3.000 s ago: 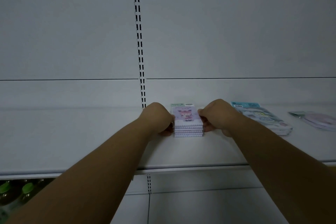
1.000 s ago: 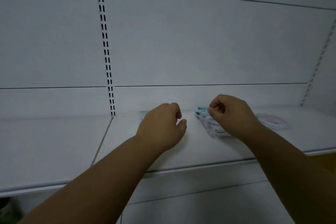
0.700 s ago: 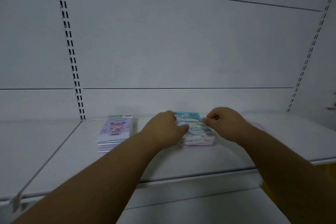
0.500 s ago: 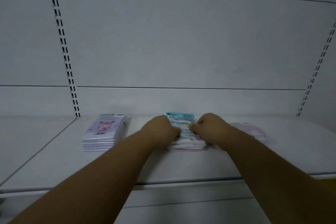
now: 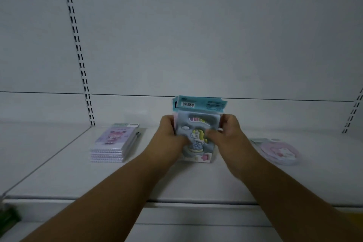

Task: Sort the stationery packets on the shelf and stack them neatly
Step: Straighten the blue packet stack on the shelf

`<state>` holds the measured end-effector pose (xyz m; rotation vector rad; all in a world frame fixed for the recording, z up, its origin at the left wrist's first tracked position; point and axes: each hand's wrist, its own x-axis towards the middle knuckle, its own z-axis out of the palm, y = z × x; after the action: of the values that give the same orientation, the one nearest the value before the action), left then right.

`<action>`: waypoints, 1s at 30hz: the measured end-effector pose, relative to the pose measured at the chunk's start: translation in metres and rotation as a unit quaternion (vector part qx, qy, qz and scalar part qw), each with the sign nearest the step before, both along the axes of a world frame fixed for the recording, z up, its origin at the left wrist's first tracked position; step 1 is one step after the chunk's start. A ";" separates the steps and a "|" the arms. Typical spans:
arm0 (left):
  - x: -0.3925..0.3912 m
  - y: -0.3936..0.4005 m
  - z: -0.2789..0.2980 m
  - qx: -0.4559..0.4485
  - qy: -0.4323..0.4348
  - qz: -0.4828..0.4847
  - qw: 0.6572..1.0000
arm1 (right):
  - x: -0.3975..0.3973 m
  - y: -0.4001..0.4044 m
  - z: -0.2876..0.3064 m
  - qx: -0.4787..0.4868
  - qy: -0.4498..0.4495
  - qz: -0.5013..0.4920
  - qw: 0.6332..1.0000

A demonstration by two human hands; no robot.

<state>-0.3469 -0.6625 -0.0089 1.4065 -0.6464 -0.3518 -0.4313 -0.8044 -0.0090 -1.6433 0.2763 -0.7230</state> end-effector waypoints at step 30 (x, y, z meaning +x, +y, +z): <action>0.037 0.009 0.011 0.390 -0.181 0.028 0.902 | 0.021 -0.008 0.016 -0.025 0.286 -0.025 0.958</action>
<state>-0.3099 -0.6532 0.0019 2.2932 -0.8076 -0.3167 -0.4101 -0.8126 0.0071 -1.8740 0.7175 -0.2750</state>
